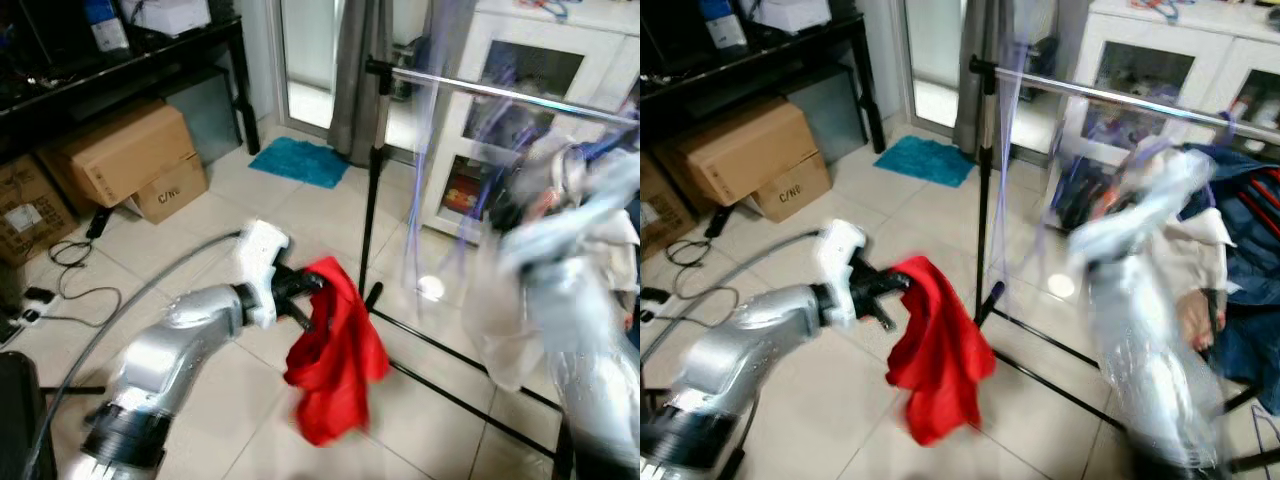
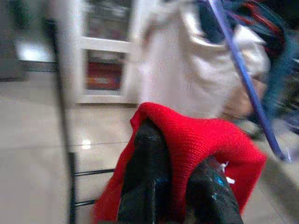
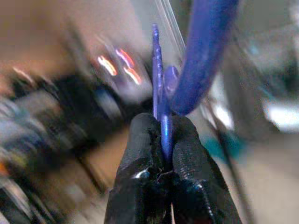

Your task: Hang hanger

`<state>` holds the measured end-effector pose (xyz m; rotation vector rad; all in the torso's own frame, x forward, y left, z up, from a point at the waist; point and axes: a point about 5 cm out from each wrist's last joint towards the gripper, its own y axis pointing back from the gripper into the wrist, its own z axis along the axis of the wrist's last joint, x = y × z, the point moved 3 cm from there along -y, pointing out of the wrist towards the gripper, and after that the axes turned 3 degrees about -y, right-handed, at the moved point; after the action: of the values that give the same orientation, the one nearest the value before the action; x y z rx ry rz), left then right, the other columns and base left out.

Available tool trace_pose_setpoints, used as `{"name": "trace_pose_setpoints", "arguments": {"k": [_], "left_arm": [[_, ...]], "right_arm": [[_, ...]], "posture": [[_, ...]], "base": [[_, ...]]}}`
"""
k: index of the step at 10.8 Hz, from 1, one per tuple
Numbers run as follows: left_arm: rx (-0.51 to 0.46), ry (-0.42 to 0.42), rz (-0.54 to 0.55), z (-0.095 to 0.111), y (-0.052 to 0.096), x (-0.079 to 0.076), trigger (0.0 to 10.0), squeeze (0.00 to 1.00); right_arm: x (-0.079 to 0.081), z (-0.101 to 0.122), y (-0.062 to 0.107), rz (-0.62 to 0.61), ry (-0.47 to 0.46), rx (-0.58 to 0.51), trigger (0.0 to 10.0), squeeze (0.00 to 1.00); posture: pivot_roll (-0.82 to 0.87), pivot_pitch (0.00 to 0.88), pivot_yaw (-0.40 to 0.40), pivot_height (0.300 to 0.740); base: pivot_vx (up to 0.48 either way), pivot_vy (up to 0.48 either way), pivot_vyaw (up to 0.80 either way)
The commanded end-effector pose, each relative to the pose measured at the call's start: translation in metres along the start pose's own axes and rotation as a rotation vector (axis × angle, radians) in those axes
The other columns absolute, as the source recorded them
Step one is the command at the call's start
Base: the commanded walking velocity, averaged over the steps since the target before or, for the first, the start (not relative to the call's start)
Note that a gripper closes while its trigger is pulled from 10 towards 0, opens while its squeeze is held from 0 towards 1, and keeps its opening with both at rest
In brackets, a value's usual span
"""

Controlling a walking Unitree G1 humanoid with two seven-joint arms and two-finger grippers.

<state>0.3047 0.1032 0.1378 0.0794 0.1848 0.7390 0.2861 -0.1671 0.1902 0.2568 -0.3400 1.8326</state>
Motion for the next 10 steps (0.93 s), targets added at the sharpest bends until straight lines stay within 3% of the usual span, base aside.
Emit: {"name": "trace_pose_setpoints", "arguments": {"k": [1, 2, 4, 5, 6, 8, 10], "left_arm": [[-0.078, -0.004, 0.137, 0.017, 0.009, 0.012, 4.7, 0.00], [-0.119, 0.039, 0.325, 0.020, 0.016, 0.027, 10.0, 0.00], [-0.201, 0.062, 0.406, 0.022, 0.015, 0.028, 10.0, 0.00], [-0.203, 0.047, 0.460, 0.019, 0.014, 0.030, 10.0, 0.00], [-0.250, 0.113, 0.522, 0.019, 0.013, 0.032, 10.0, 0.00], [-0.273, 0.160, 0.578, 0.016, 0.013, 0.032, 10.0, 0.00], [-0.272, 0.179, 0.615, 0.011, 0.015, 0.033, 10.0, 0.00]], "right_arm": [[-0.010, -0.030, 0.013, -0.087, 0.092, 0.159, 10.0, 0.00], [-0.016, -0.060, 0.034, -0.137, 0.127, 0.291, 10.0, 0.00], [-0.014, -0.074, 0.044, -0.210, 0.142, 0.318, 10.0, 0.00], [-0.017, -0.074, 0.044, -0.260, 0.140, 0.303, 10.0, 0.00], [-0.023, -0.059, 0.044, -0.304, 0.194, 0.243, 10.0, 0.00], [-0.027, -0.040, 0.044, -0.327, 0.234, 0.173, 10.0, 0.00], [-0.024, -0.038, 0.040, -0.328, 0.224, 0.144, 10.0, 0.00]], "posture": [[-0.05, 0.000, 0.078, 0.740], [-0.04, 0.000, 0.079, 0.740], [-0.05, 0.000, 0.080, 0.740], [-0.05, 0.000, 0.079, 0.740], [-0.06, 0.000, 0.078, 0.740], [-0.07, 0.000, 0.079, 0.740], [-0.05, 0.000, 0.073, 0.740]], "base": [[0.000, 0.000, 0.00], [0.000, 0.000, 0.00], [0.000, 0.000, 0.00], [0.000, 0.000, -0.80], [0.000, 0.000, -0.79], [0.000, 0.000, -0.79], [0.000, 0.000, -0.80]]}}
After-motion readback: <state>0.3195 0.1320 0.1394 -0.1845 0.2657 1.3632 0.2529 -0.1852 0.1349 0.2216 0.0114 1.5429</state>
